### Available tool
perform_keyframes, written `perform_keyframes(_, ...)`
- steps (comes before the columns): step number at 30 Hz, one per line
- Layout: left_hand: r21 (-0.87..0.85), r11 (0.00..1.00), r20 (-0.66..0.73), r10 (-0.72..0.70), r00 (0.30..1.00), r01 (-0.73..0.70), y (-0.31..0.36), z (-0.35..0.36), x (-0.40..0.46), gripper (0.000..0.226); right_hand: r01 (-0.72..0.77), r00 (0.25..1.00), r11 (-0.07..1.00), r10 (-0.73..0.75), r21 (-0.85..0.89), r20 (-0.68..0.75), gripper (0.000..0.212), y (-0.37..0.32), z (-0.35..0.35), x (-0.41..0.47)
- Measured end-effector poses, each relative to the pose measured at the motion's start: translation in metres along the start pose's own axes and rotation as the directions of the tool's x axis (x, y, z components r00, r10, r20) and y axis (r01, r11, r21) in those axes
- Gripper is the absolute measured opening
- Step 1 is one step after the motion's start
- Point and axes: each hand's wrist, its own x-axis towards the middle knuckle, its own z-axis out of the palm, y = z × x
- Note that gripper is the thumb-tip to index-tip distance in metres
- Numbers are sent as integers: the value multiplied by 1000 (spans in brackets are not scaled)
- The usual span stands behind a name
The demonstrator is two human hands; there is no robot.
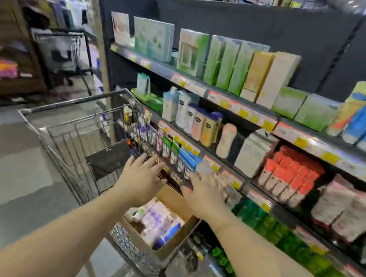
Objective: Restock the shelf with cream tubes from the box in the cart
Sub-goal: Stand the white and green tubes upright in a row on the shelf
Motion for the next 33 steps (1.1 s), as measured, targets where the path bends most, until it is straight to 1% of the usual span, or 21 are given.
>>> perform_keyframes(2,-3,1000,18,-10,1000,10,-19,13,18,60,-6,1000,1000,5,24,30,59,-7,12,24)
perform_keyframes(5,16,1000,75,-25,997,24,-48,35,50,60,-21,999,999,19,34,41,58,-10,34,71)
perform_keyframes(7,30,999,113,-25,993,22,-67,48,70,60,-32,997,998,27,59,74,58,-14,50,104)
perform_keyframes(11,25,1000,153,-22,988,18,-105,74,110,59,-50,985,998,44,32,166,54,-27,86,155)
perform_keyframes(13,7,1000,163,-28,986,27,-122,89,129,59,-63,981,998,56,31,184,53,-31,103,174)
perform_keyframes(16,-17,1000,200,15,980,-11,-146,116,158,60,-113,973,993,102,40,208,49,-37,127,195)
perform_keyframes(20,-81,992,258,116,959,-99,-180,154,202,59,-249,944,966,226,72,239,40,-52,163,224)
perform_keyframes(22,-99,982,278,184,943,-163,-197,172,223,57,-351,911,930,311,111,272,39,-60,189,235)
perform_keyframes(24,-128,970,287,235,929,-206,-214,194,240,54,-449,868,880,389,154,310,42,-65,223,245)
perform_keyframes(28,-122,943,364,333,870,-310,-243,244,261,57,-637,716,750,489,179,499,48,-79,307,253)
perform_keyframes(31,-136,922,372,388,843,-364,-257,287,275,62,-709,654,684,542,175,528,45,-87,364,257)
perform_keyframes(33,-174,908,365,418,832,-380,-263,314,280,57,-736,617,664,575,133,537,48,-91,395,258)
